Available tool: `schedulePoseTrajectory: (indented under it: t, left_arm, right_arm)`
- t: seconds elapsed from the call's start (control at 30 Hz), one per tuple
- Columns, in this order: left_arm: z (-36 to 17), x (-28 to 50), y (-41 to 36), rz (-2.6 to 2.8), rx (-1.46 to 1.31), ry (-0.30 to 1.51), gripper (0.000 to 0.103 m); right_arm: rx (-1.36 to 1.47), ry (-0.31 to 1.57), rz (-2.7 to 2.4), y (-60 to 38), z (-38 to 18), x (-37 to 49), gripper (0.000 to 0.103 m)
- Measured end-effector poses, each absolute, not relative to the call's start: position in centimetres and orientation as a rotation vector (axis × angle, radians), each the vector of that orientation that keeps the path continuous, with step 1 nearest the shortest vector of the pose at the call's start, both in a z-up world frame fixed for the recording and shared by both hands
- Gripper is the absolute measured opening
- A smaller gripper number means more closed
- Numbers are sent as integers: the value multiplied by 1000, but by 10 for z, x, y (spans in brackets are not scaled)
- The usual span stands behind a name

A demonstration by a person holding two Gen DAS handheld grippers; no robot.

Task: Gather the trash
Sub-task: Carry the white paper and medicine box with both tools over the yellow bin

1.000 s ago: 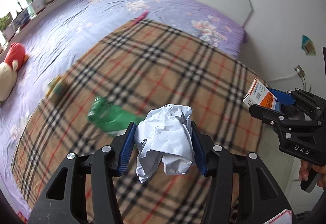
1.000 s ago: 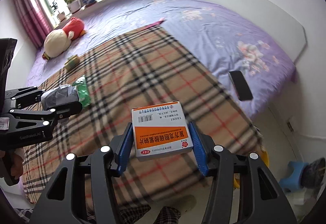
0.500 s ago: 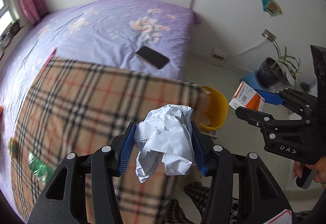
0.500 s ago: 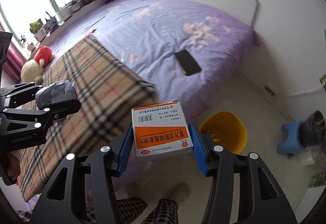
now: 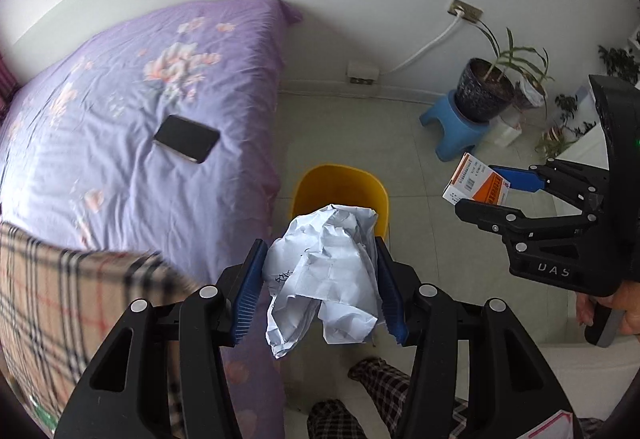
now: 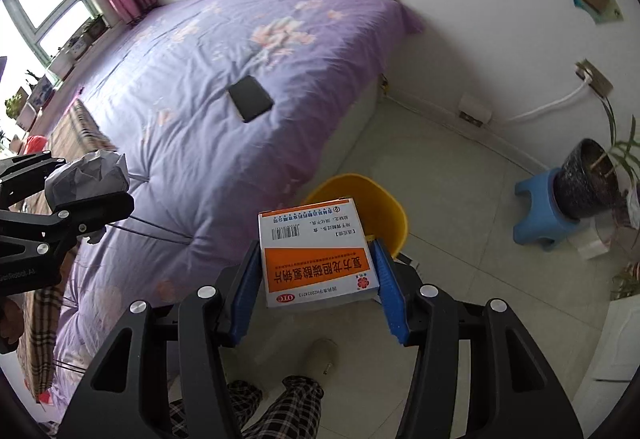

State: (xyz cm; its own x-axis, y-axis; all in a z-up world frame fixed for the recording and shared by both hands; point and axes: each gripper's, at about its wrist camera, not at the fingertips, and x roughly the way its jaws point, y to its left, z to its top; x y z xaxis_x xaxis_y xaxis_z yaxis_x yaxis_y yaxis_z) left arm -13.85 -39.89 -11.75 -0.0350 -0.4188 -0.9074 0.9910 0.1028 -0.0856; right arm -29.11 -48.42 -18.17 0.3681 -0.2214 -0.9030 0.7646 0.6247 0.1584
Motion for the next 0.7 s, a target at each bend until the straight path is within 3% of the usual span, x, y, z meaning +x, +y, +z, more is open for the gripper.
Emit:
schedulePoseTrajectory:
  t: [0.7]
  left_arm:
    - [-281,-158,-509,-1252,1004,1106,53]
  right_arm:
    - [683,1190,-568,-563,-344,-280,56]
